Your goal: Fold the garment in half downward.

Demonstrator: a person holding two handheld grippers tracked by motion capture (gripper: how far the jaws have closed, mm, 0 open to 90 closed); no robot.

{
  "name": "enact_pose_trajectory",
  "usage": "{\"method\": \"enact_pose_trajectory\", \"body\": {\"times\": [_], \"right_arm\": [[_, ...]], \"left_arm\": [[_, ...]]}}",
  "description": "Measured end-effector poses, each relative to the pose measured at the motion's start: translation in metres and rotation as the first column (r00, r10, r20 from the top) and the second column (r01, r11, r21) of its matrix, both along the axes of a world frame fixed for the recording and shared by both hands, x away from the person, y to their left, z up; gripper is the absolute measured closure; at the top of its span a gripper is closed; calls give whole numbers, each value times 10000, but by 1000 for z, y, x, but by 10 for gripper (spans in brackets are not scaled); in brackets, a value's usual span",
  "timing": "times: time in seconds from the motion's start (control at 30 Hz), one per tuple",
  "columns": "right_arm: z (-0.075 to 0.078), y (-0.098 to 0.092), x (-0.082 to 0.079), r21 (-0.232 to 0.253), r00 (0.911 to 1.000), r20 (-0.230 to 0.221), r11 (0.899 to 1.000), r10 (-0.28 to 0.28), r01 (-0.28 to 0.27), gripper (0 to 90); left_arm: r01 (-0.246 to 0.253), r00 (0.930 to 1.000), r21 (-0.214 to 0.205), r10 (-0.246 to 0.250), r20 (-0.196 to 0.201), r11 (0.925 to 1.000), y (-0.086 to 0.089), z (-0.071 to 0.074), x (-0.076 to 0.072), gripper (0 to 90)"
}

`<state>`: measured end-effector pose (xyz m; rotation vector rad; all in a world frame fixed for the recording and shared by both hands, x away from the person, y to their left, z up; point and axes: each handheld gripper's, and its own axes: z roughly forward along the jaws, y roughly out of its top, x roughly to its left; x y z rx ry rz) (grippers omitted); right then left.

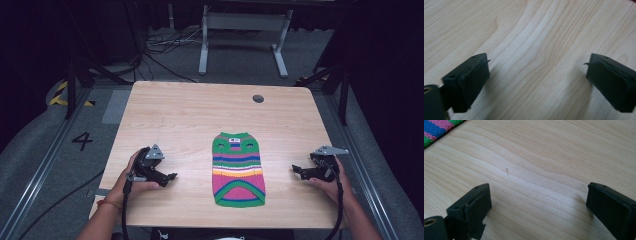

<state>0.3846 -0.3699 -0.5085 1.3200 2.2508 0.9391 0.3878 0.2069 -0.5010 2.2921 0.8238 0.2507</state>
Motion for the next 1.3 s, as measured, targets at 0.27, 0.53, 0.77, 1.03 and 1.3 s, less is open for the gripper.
{"method": "enact_pose_trajectory", "body": {"times": [0.27, 0.53, 0.77, 1.03, 1.3], "right_arm": [[5, -1, 3, -66, 9996, 57, 9996, 260, -260, 202], [11, 13, 6, -292, 9986, -32, 9982, 531, -531, 249], [29, 30, 24, -341, 9923, 207, 9921, 1218, -1210, 324], [45, 63, 54, 80, 9820, 469, 9829, 1832, -1838, 411], [51, 104, 89, 69, 9680, 310, 9684, 2490, -2494, 486]], "left_arm": [[-404, 9992, 242, 404, 27, 9989, 1, 6, 7, 233], [-689, 9971, -15, 689, 308, 9976, -9, 21, 20, 259], [-289, 9986, 242, 278, 449, 9993, -31, 30, 34, 270], [-93, 9979, 29, 91, 641, 10000, -78, 36, 61, 321], [-325, 9967, -102, 331, 742, 9994, -105, 39, 86, 367]]}}
